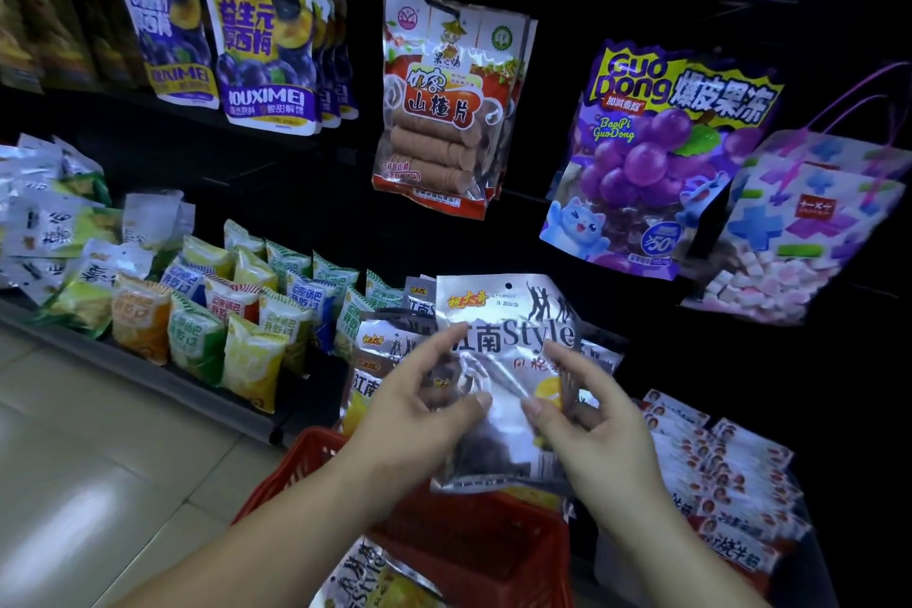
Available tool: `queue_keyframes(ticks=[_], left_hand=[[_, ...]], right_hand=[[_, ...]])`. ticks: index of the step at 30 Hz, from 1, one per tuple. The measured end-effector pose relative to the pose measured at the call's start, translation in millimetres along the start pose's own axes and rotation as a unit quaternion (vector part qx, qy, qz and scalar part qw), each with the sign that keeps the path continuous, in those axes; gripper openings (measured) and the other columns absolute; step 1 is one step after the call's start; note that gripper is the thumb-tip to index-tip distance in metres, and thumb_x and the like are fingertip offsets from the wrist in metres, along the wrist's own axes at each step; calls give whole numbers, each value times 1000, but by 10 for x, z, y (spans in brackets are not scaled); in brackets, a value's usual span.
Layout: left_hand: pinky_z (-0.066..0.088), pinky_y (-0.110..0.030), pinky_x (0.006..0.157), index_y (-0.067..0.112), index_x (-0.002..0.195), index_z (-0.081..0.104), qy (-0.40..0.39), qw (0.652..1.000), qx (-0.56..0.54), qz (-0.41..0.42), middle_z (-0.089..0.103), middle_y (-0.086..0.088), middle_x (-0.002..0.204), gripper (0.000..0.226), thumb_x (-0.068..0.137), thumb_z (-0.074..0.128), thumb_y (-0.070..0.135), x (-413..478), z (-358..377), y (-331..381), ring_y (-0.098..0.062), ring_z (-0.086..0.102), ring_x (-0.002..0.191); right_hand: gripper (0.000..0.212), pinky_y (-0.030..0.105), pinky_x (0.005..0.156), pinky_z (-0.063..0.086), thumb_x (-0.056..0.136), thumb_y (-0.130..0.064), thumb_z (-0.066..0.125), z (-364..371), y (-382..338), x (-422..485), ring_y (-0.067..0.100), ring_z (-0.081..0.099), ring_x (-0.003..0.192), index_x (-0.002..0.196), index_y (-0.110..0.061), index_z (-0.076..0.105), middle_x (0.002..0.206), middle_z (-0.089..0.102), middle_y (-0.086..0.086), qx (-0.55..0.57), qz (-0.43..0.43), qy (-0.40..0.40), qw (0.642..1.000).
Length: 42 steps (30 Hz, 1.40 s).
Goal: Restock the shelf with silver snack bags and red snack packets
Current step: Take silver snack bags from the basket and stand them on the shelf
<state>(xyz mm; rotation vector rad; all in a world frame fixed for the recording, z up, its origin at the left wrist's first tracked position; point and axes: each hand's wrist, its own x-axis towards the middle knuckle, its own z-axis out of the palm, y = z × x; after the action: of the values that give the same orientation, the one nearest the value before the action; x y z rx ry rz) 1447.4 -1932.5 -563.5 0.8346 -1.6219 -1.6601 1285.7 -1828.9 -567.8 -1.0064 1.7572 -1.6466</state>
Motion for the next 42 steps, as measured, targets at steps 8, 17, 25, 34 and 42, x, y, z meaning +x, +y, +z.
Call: queue_keyframes(ticks=[8,17,25,34,42], left_hand=[[63,-31,79,60,135,53,-15,998,51,26,51,10,134,62,93,75,20,-19,-26,-80,-25,63,121],[46,-9,99,58,148,36,-158,970,177,46,31,28,158,76,98,66,8,-66,-222,36,22,45,123],[53,-28,94,36,137,61,25,917,366,158,53,19,133,37,102,59,25,-140,-213,93,-1,57,115],[57,-37,98,53,138,51,-26,999,28,24,66,19,130,52,91,72,49,-163,144,123,-7,64,119],[59,-35,93,38,131,56,-82,996,22,-33,75,9,116,50,100,57,-2,-133,135,95,-17,73,103]], right_hand=[[82,43,95,59,88,-15,80,-219,-59,48,14,61,125,139,-66,42,157,36,-24,-31,21,-111,993],[65,46,107,52,94,-7,73,-310,11,72,21,53,137,132,-57,58,159,38,-17,-41,11,-130,991],[57,8,118,15,98,-8,66,-213,-136,-104,-16,19,143,129,-54,54,158,21,-16,-180,-43,-84,979],[78,33,96,55,100,-2,60,-48,-264,-235,-3,55,129,135,-70,41,147,45,-37,-55,-52,-210,975],[57,25,64,59,90,-27,76,-194,-84,45,10,73,88,131,-56,49,131,52,-18,-19,26,2,999]])
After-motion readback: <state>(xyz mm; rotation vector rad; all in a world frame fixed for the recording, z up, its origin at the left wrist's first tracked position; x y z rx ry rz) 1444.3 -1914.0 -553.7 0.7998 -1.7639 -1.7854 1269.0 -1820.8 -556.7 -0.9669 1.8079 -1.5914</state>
